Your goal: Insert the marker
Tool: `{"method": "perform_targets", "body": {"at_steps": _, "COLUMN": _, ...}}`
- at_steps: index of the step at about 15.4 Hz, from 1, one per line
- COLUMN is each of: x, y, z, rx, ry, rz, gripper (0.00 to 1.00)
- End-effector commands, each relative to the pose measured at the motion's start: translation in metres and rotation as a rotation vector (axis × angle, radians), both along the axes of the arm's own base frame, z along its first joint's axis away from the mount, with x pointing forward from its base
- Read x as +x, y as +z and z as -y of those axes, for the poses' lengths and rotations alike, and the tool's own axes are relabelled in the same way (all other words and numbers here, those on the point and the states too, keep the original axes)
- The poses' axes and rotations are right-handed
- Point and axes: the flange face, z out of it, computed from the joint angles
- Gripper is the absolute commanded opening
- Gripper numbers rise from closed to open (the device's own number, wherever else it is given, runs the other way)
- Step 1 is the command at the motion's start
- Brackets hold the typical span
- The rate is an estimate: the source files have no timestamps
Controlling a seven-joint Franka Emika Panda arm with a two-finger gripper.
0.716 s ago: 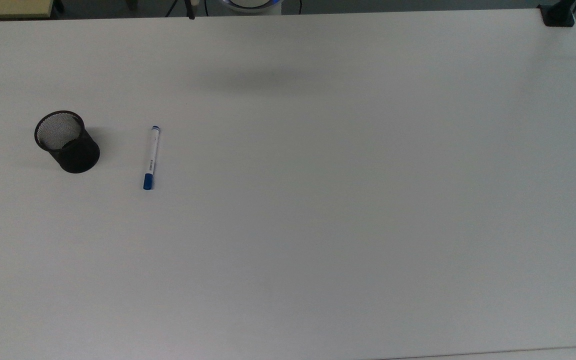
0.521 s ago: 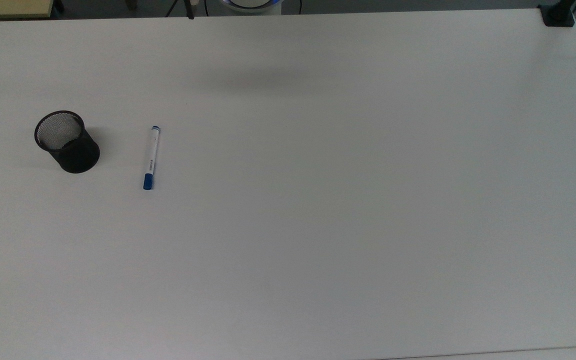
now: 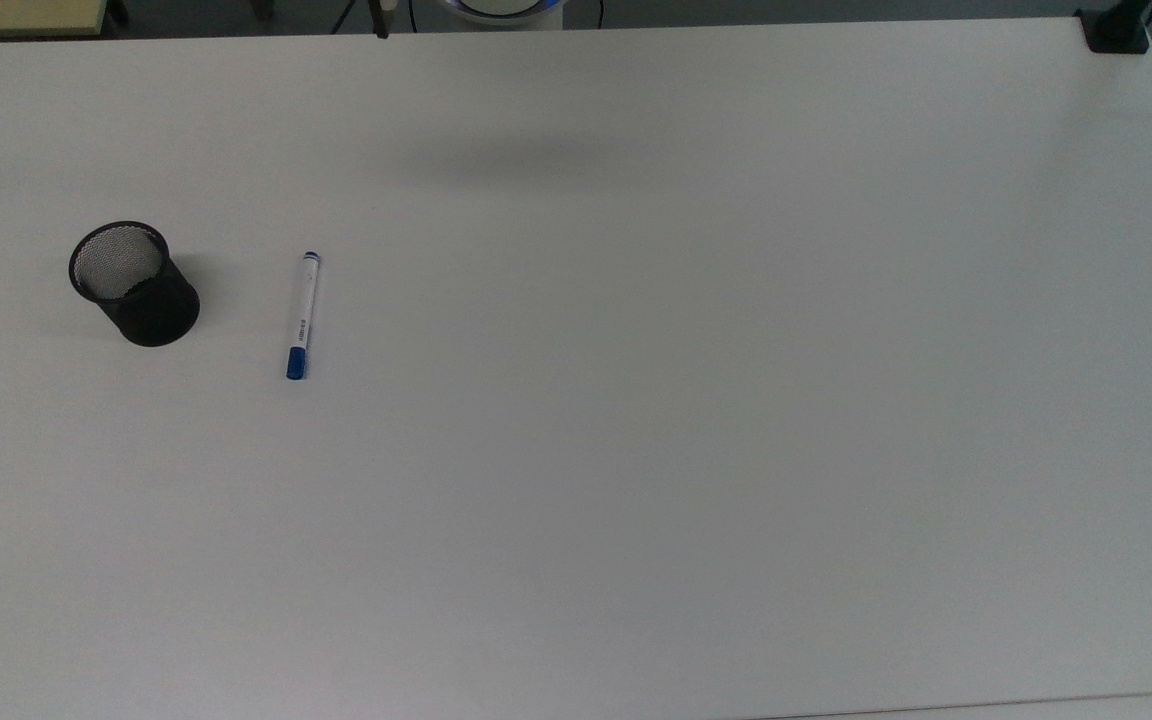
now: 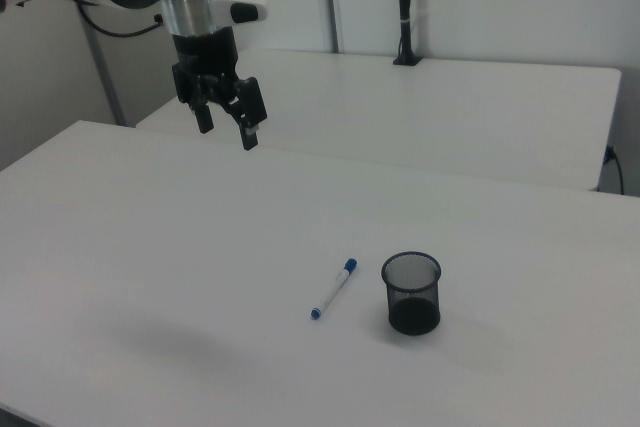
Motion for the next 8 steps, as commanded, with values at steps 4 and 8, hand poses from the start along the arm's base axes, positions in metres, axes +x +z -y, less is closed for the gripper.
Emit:
{"method": "perform_targets", "body": {"at_steps": 4, "x": -0.007, "y": -0.005, "z": 0.026, "rx": -0.029, "ry": 0.199, "rz": -0.004, "gripper": 1.00}}
{"method": "perform_targets", "body": {"at_steps": 8, "x": 0.027, "y": -0.059, "z": 0.050, "rx": -0.109, "ry": 0.298, "rz": -0.047, "gripper": 1.00}}
